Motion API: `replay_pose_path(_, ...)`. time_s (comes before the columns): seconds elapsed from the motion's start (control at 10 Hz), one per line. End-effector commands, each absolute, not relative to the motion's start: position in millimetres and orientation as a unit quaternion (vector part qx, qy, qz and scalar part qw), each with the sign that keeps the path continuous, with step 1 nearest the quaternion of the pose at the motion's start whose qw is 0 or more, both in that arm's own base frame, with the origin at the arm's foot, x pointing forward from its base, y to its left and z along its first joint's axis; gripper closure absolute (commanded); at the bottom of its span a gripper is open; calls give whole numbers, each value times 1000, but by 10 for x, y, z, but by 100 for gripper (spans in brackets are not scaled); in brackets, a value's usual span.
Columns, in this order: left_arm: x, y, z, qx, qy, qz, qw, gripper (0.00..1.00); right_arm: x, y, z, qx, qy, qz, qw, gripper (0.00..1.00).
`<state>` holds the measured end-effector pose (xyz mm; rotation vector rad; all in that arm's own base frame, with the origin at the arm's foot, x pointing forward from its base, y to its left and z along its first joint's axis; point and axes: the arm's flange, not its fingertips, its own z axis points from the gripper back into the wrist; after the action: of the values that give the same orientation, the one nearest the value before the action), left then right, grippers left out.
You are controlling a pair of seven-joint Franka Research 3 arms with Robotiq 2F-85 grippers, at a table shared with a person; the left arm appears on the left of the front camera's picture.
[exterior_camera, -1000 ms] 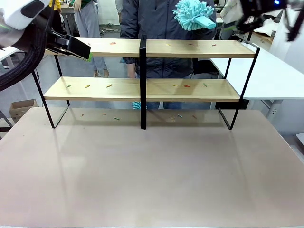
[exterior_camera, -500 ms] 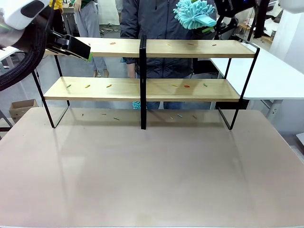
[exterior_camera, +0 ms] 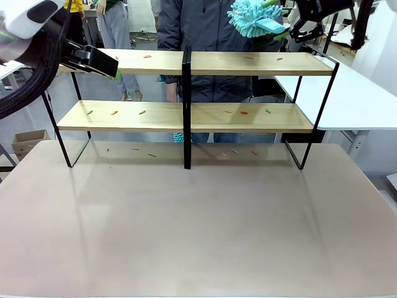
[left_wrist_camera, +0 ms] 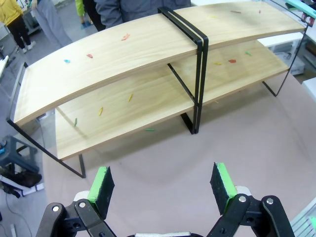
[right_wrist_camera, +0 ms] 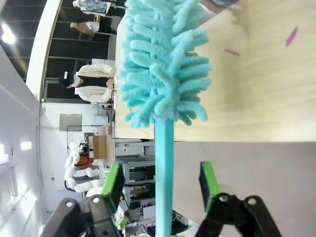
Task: Clean the shelves.
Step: Pick up the Duster when the human hands it over.
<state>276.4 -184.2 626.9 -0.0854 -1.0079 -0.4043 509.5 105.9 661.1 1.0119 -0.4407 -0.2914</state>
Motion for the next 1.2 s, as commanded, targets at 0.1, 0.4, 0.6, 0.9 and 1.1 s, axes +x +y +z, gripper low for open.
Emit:
replay_pose_path(0.1,2761,-1833,6280,-38,-483,-191,854,0,5032,1046,6576,477,-208,-124,845,100)
replay_pose_path(0.4,2761,-1833,6280,-38,-483,-191,854,0,5048,1073,6562,472,-206,-118,849,100)
replay_pose_path(0.6,2761,-1833,6280,-38,-483,-191,854,0,5037,1049,6539,474,-201,-117,849,100)
replay_pose_path(0.9,2761,-1833,6280,-38,-483,-191,854,0,4833,842,6631,484,-212,-111,842,100)
replay_pose_path(1.1,2761,-1833,6280,-38,-483,-191,854,0,4083,369,6924,447,-251,-54,857,100)
